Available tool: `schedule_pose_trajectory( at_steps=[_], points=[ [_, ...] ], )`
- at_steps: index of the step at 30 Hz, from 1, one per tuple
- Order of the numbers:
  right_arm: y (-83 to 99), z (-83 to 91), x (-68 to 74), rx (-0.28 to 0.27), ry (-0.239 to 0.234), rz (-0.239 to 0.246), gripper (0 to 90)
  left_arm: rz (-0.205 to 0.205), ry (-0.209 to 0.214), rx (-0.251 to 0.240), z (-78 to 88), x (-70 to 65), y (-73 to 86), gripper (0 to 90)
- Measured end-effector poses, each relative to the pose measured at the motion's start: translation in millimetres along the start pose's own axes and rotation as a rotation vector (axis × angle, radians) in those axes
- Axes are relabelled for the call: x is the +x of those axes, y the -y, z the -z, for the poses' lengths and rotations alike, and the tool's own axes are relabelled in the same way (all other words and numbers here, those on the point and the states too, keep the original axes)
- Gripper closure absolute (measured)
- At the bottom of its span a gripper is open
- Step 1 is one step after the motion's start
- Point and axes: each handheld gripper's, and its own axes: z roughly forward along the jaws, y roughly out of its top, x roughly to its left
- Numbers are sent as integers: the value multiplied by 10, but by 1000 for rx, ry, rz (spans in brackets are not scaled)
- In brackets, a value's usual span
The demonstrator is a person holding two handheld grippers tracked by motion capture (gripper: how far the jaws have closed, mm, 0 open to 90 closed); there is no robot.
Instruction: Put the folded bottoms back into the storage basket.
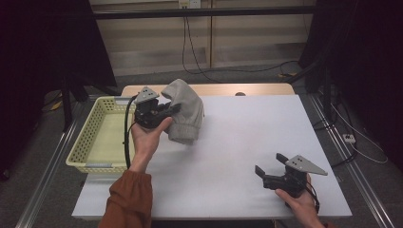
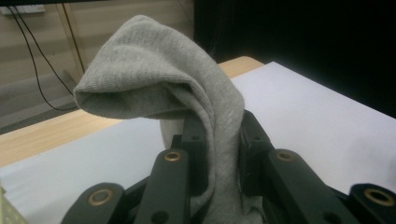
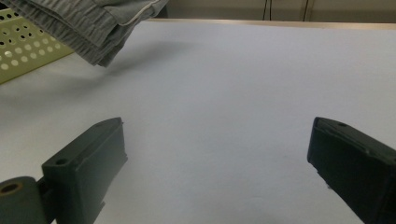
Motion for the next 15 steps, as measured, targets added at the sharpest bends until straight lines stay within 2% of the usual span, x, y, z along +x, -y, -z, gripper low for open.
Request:
schedule_pose_trajectory(
  at_steps=[3, 6, 8, 15],
  points=[
    [0, 0, -2, 0, 0, -1, 40, 3, -4, -21, 76, 12, 2, 766],
    [1, -1, -1, 1, 0, 0, 40, 20, 13, -53, 151, 44, 2, 766],
    [-1, -4, -1, 1, -2, -7, 40, 2, -1, -54, 194, 48, -11, 766],
    [-1, 2, -7, 0, 4, -4, 38, -1, -17, -62, 350, 82, -28, 766]
  ],
)
